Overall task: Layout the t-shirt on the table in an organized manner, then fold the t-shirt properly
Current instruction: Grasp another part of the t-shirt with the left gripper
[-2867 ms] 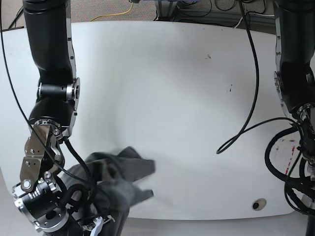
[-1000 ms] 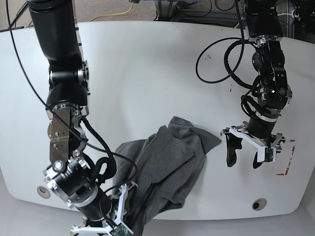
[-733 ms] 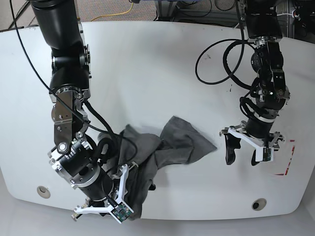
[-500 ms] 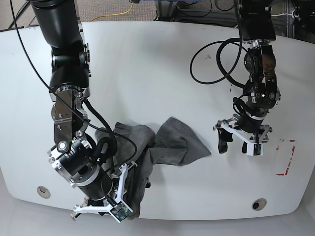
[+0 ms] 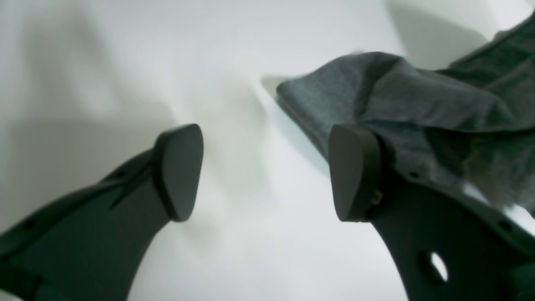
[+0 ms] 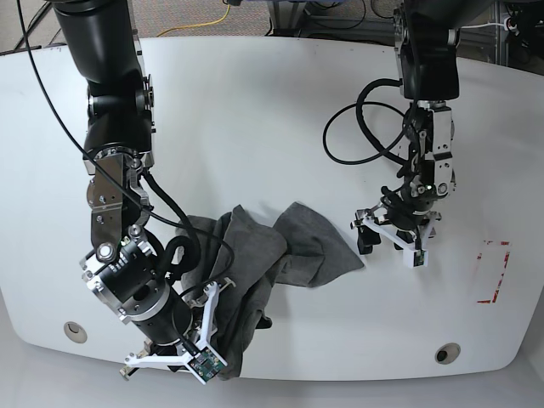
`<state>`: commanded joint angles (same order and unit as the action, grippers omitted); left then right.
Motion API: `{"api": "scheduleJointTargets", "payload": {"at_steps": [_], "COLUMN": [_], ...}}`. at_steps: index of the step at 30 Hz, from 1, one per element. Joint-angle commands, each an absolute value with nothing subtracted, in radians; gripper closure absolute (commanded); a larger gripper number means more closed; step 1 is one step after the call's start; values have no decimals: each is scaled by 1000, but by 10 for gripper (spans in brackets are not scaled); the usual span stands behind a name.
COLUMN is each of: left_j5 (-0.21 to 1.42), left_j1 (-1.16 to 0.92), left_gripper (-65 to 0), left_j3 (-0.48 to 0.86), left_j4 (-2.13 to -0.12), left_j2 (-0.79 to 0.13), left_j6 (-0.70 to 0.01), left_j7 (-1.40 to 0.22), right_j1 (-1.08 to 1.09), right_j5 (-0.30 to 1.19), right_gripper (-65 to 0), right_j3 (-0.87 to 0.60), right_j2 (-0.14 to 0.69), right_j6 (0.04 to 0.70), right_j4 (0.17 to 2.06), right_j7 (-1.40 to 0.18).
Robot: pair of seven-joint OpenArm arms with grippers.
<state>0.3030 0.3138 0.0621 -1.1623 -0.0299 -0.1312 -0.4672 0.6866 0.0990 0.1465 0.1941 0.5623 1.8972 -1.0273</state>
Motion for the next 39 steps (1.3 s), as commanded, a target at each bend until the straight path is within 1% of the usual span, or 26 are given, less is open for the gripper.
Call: {"api": "scheduleJointTargets", "payload": {"at_steps": [9,14,22,23,26,27,28,30,32,39], "left_j5": [302,302,298,298,297,298,298,298,298,302], "left_j1": [380,420,437,438,446,446,444,444,444,438], "left_gripper": [-442,-442,-436,-424,-306,-251,-226,-101,-7,0], "left_j3": [62,62,62,62,61,56,53,47,48,56], "left_j4": [-1033,-926,-808,-805,-794,-794,-794,-794,-794,-843], "left_j2": [27,47,67,68,68,68,68,68,67,51], "left_j6": [-131,-131,-131,-131,-131,-131,-131,-130,-130,-130], "left_j7": [-464,-460,-375,-375,-375,-375,-374,-374,-374,-375], "right_j1": [687,687,687,687,687,687,687,687,687,688], "right_j5": [99,101,101,101,99,99,99,99,99,97], "right_gripper": [-2,-2,-2,-2,-2,-2,-2,-2,-2,-2], "right_j3": [147,147,147,147,147,147,147,147,147,145], "right_j2": [194,193,193,193,193,193,193,193,193,193], "right_j6": [564,564,564,564,564,564,564,564,564,561], "right_j4": [1897,1897,1897,1897,1897,1897,1897,1897,1897,1897], "right_j7": [-1027,-1027,-1027,-1027,-1027,-1027,-1027,-1027,-1027,-1027]}}
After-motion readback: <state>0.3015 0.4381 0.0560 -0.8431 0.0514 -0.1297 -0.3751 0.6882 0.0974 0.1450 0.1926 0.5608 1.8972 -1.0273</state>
